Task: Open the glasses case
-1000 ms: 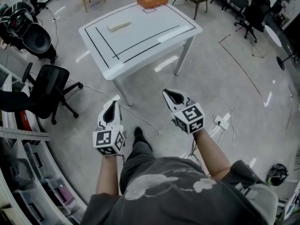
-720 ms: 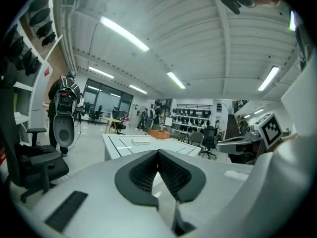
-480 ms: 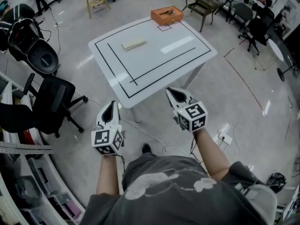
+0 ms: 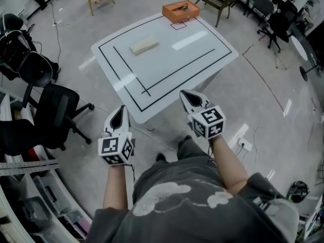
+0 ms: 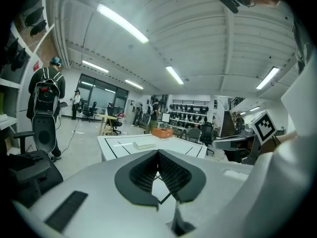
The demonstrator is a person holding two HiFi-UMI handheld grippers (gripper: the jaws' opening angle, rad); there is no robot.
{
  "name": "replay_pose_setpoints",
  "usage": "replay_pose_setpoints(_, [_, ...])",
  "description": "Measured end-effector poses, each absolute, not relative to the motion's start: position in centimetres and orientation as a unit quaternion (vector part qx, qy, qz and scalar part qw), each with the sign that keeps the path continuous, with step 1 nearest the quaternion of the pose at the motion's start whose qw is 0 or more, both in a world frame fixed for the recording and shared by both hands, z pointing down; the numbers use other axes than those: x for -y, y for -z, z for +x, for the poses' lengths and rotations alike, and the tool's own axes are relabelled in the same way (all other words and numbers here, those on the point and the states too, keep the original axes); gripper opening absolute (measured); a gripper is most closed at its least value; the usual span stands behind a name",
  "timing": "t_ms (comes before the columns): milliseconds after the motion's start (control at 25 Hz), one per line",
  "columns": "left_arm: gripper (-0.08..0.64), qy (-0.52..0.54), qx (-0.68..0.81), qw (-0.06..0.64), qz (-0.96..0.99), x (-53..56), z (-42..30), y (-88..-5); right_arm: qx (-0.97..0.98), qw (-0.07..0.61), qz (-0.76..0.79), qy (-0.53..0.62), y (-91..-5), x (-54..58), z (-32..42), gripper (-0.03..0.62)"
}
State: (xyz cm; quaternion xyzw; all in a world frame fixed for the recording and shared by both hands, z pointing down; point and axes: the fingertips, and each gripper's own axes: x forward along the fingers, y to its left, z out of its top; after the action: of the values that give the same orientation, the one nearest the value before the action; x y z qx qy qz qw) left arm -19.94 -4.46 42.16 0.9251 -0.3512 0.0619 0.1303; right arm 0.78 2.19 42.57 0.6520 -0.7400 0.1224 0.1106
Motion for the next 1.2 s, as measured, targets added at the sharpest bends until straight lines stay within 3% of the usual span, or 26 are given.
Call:
replay_pose_setpoints(520, [0.002, -0.089, 0.434, 0.115, 0.889, 10.7, -16.9, -42.8, 0.784, 0.097, 0.598, -0.134, -44.6, 9.9, 6.9, 0.000])
replay_pose_setpoints(1120, [0.002, -0.124, 0.518, 0.141, 0.834, 20.7, -6.5, -44.9, 0.859, 0.183, 0.468, -0.100, -46.5, 25.5, 14.3, 0.002])
replay_pose_setpoints(1200, [0.002, -0.129, 0.525, 0.146, 0.829, 21.7, -5.5, -45.4, 0.868, 0.192, 0.449, -0.091, -46.6, 26.9, 14.5, 0.058])
